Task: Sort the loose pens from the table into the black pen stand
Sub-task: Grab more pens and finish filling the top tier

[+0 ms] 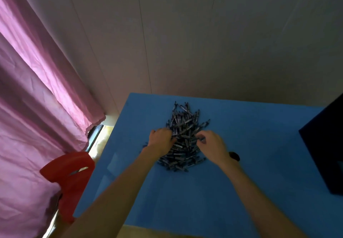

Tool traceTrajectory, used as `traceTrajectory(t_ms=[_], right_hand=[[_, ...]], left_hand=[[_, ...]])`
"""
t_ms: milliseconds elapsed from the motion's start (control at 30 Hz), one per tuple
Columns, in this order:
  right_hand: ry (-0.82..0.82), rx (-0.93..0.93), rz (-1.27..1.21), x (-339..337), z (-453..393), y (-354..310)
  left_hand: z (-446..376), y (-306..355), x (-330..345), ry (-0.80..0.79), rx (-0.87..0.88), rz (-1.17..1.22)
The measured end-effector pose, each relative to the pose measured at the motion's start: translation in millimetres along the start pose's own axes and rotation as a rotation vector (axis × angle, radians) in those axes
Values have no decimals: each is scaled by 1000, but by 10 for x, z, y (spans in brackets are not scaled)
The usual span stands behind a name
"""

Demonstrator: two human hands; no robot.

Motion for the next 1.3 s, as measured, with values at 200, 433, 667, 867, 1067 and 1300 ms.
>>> traceTrajectory(t_ms=[200,433,667,867,1067,1300], right_hand=[[-1,32,10,17,-26,30],[9,28,11,3,-73,75],[28,30,3,24,-111,152],[29,24,2,-30,-195,219],[45,28,8,-153,-314,283],[55,63,4,-194,-243,485]], left_hand=[[-124,-32,100,-52,41,-89],[-40,-242,42,-65,39,-156],[-65,-403,-235,67,20,291],[-381,-162,-439,202,12,423],[-805,41,-202,79,-2,459],[-993,159,-69,-33,-42,324]])
Point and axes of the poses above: each hand's wrist, its own z-axis away from the middle knuckle, its own x-axis out of the palm, y = z × x, the point moved 6 cm from there along -z, towards the middle knuckle, and after that the axes turned 15 degrees about -y, right-handed, at the moved point
